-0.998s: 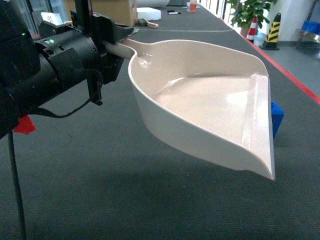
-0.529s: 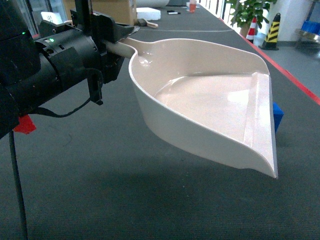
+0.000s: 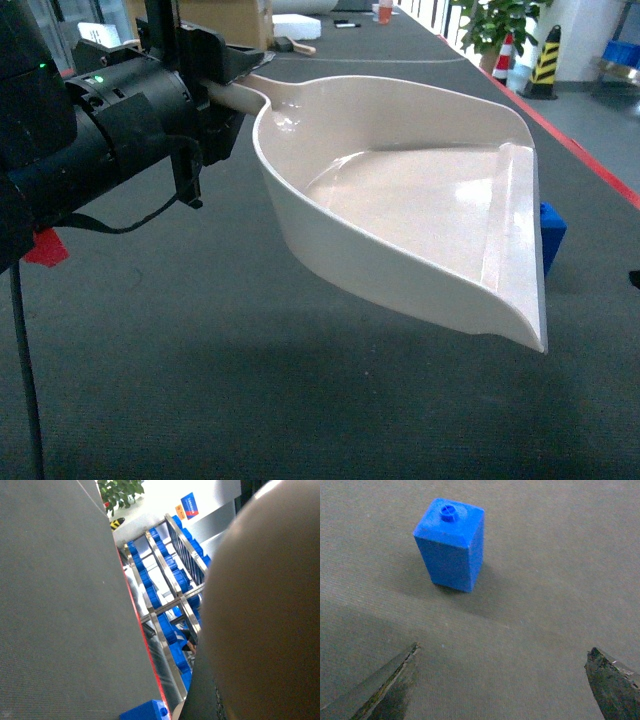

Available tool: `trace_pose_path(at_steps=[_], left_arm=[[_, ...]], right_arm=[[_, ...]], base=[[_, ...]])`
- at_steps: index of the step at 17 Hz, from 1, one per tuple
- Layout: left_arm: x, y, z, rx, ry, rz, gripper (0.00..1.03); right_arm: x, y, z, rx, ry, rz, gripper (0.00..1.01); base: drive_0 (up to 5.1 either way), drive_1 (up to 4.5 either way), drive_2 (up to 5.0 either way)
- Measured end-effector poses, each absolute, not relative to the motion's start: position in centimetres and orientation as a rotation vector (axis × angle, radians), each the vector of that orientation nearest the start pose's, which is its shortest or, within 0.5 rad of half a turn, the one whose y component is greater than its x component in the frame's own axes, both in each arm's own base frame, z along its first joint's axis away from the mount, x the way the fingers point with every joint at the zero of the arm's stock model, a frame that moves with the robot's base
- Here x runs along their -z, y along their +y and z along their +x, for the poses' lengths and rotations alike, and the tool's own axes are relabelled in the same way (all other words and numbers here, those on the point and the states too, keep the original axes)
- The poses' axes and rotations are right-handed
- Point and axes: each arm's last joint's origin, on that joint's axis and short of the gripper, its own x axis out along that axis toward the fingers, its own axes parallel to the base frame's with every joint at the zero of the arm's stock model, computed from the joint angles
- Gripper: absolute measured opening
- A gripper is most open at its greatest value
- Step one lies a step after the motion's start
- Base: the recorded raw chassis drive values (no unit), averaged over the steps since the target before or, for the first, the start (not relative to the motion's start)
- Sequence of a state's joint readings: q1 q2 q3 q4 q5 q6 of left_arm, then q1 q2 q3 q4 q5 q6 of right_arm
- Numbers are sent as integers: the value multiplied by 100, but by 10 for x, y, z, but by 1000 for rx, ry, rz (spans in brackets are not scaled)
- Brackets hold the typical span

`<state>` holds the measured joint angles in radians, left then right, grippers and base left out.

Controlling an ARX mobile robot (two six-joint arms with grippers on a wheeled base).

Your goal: Place part in tray to right shelf

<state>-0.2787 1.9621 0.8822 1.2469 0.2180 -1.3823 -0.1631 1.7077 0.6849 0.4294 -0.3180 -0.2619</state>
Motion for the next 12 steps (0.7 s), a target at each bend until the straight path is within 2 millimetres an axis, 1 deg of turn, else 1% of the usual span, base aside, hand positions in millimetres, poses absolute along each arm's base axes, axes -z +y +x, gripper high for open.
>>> trace_pose_path(at_steps=[2,5,9,10,12], left_arm=[[-176,-112,367,530,201,-1354,13],[-176,-112,367,530,202,-1354,13],[-176,-112,367,530,202,-1353,13],[-176,-112,367,530,201,-1354,13],[-176,-112,367,530,201,-1354,13]], right_arm=[[-130,-33,334,-273,548,-113,98],[-121,-15,361,-338,584,-117,98],[-105,4,403,-341,570,-166,98],[-100,9,411,-334,555,-178,90],[-91,14,418,-314,544,-188,73]], base=[[0,0,0],[0,0,0],[0,0,0],[0,0,0],[0,0,0]])
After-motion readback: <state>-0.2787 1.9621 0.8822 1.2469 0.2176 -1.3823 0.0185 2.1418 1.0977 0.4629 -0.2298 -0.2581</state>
